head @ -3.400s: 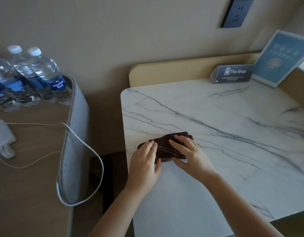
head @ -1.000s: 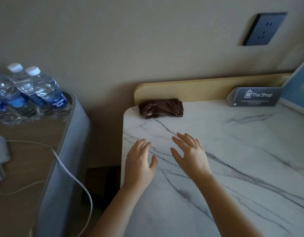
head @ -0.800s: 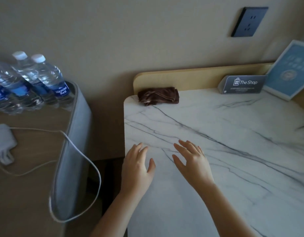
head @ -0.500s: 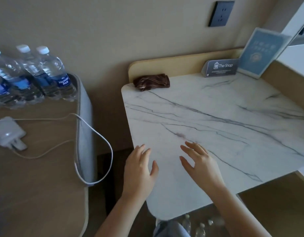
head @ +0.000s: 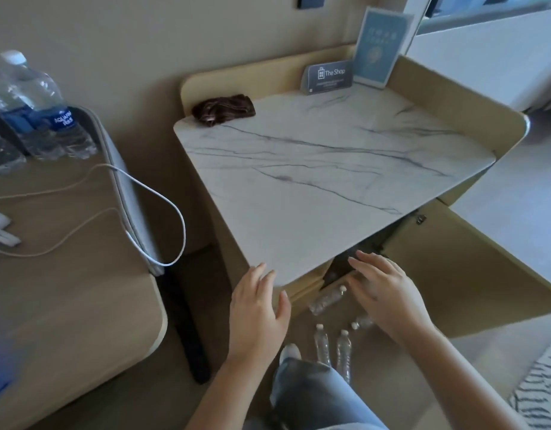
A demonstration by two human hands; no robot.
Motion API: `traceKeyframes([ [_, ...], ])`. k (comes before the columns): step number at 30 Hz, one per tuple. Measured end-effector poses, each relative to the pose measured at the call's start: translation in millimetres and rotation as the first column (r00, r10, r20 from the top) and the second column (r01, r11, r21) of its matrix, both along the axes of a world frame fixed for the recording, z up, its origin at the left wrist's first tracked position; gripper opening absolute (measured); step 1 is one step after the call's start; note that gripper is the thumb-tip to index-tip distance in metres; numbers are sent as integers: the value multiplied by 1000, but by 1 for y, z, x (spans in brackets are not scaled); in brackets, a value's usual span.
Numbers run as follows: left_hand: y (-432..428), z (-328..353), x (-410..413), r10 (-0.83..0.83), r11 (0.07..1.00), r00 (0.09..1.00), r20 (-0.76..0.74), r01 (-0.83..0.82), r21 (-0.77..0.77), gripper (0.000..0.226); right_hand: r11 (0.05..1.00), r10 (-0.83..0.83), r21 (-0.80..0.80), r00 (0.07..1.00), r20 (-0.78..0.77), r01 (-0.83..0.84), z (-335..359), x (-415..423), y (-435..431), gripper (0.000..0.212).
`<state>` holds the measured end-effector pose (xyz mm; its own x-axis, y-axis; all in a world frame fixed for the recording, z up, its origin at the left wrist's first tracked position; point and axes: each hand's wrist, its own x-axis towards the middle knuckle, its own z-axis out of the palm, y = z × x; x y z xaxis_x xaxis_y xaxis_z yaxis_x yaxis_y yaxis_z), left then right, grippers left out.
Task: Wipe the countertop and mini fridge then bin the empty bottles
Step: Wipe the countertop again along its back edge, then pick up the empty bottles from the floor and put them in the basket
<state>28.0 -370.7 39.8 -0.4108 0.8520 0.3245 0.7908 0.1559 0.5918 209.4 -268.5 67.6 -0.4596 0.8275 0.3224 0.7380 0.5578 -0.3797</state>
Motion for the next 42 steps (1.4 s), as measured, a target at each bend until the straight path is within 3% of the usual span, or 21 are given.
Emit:
traceKeyframes([
  [6,-6,-7,43,-113,994,993,22,113,-8,32,997,-77,2,997,6,77,8,53,-25,30],
  [14,-7,-24,100,-123,990,991,41,126,-57,34,985,-151,-83,988,31,154,4,124,-39,31],
  [25,1,-51,243,23,992,994,109,-9,-124,31,985,-112,-134,994,-7,110,-39,260,-18,28],
  [30,1,-86,303,142,974,976,166,-108,-199,31,982,-57,-181,998,-19,53,-79,308,-2,29],
  [36,10,-142,318,240,942,941,239,-165,-293,33,959,-62,-280,998,-21,54,-153,318,11,31],
  [42,31,-248,314,284,904,931,230,-180,-388,35,928,-115,-362,992,-48,90,-271,309,16,30],
])
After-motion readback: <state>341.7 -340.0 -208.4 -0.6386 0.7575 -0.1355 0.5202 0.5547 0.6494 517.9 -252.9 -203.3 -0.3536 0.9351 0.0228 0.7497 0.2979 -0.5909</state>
